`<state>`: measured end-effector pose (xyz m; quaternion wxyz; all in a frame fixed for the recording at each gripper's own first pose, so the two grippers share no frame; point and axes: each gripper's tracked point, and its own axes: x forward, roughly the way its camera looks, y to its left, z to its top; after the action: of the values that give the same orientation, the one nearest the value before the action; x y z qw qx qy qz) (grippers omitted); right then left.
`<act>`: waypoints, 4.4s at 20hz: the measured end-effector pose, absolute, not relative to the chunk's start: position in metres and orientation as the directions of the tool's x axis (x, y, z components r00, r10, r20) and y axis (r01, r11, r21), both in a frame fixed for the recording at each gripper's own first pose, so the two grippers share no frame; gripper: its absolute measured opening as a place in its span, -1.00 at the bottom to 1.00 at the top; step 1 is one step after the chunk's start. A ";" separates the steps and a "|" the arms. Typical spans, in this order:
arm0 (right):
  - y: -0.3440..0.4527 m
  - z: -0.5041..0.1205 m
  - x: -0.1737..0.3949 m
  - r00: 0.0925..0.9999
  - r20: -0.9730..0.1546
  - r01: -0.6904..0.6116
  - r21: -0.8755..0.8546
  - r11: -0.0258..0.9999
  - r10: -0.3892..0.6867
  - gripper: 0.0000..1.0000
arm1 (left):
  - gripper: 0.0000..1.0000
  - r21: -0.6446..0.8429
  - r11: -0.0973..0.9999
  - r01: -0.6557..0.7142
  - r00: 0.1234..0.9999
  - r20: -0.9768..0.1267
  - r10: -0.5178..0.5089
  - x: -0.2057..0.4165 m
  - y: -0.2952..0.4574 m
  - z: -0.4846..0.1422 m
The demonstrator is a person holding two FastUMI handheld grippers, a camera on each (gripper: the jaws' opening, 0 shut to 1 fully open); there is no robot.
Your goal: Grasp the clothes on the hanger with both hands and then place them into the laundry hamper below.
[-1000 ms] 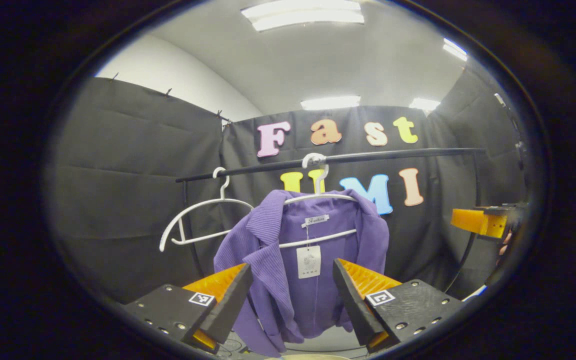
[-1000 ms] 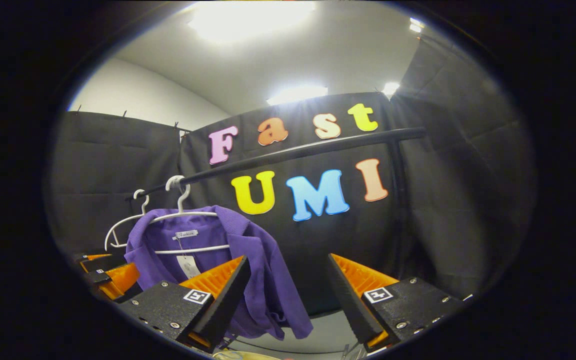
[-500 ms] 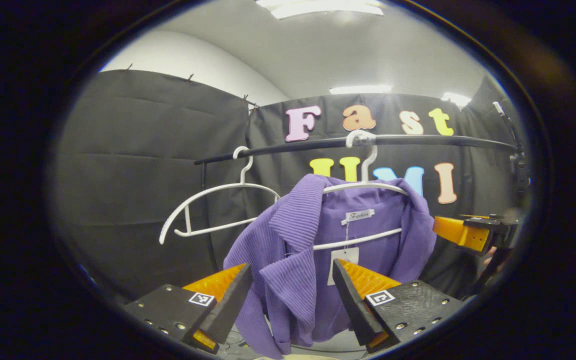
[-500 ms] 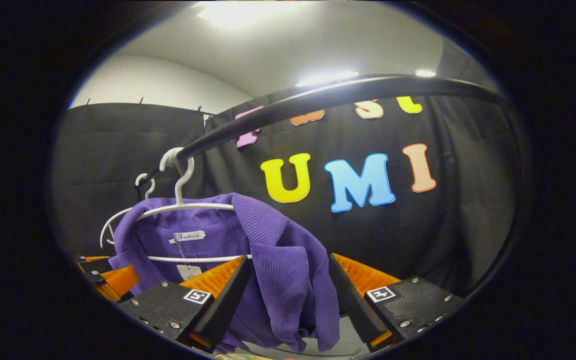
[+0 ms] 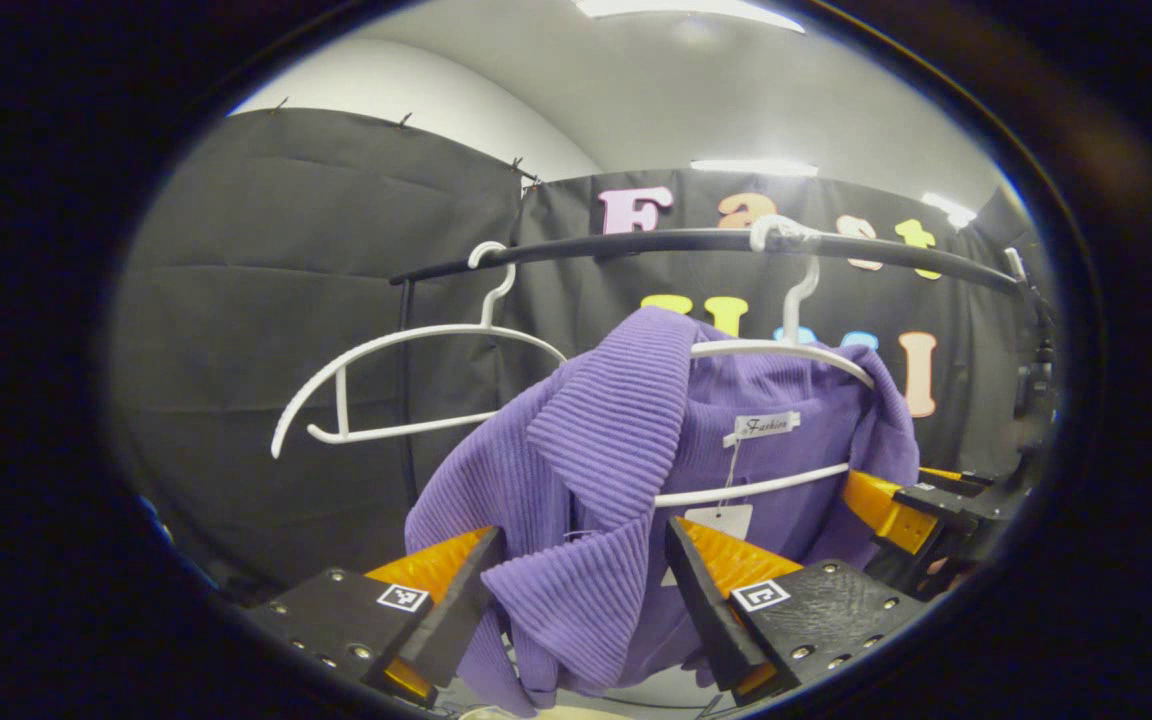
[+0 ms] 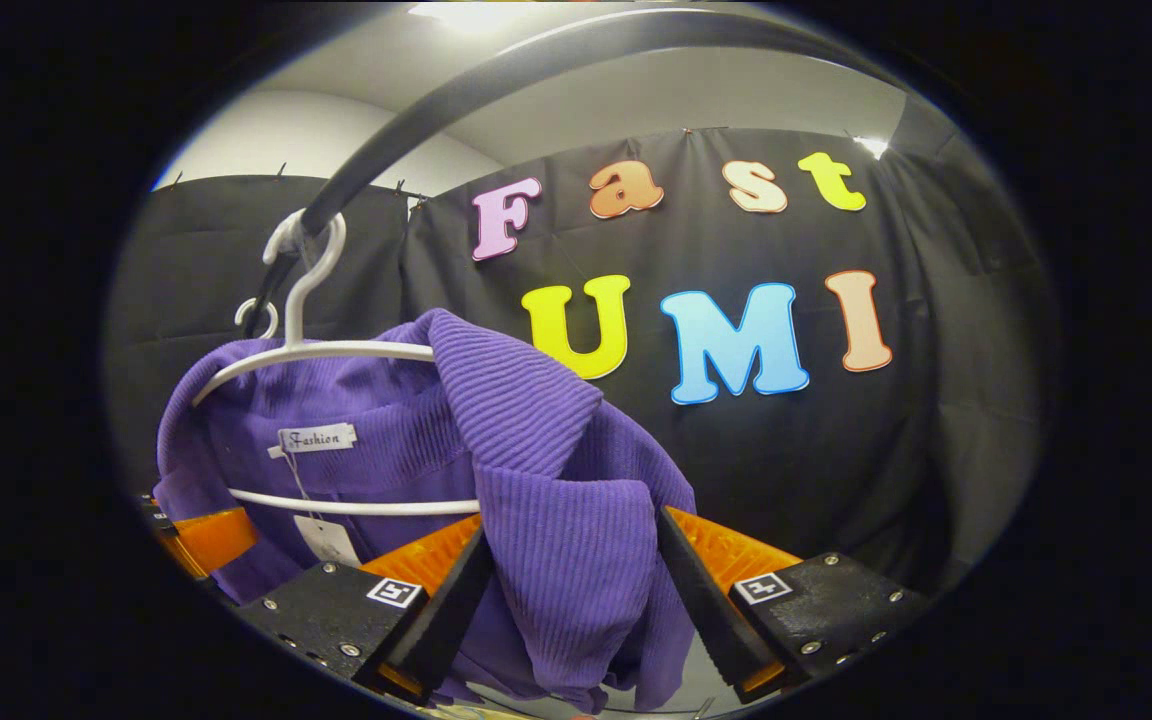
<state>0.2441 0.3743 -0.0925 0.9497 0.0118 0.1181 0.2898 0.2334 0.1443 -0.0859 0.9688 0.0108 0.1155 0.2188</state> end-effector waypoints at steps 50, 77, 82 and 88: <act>0.376 -0.064 0.212 0.785 -0.094 -0.596 0.159 0.787 0.613 -1.00 | -0.98 -0.108 0.872 -0.478 0.878 -0.023 0.478 0.162 0.236 0.035; 0.374 -0.029 0.164 0.948 -0.079 -0.309 0.005 0.951 0.308 -1.00 | -0.88 -0.240 0.965 -0.105 0.989 -0.129 0.076 0.183 0.325 -0.025; 0.375 -0.036 0.167 0.938 -0.096 -0.330 0.039 0.943 0.333 -1.00 | -0.97 -0.205 0.970 -0.134 0.984 -0.143 0.106 0.178 0.318 -0.041; 0.361 -0.042 0.203 0.936 -0.083 -0.338 0.062 0.939 0.342 -1.00 | -0.88 -0.178 0.972 -0.152 0.983 -0.128 0.130 0.189 0.281 -0.047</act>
<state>0.2029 0.3611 -0.0420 0.9836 0.0232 0.0464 0.1729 0.1893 0.2814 -0.0466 0.9914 -0.0938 0.0576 0.0710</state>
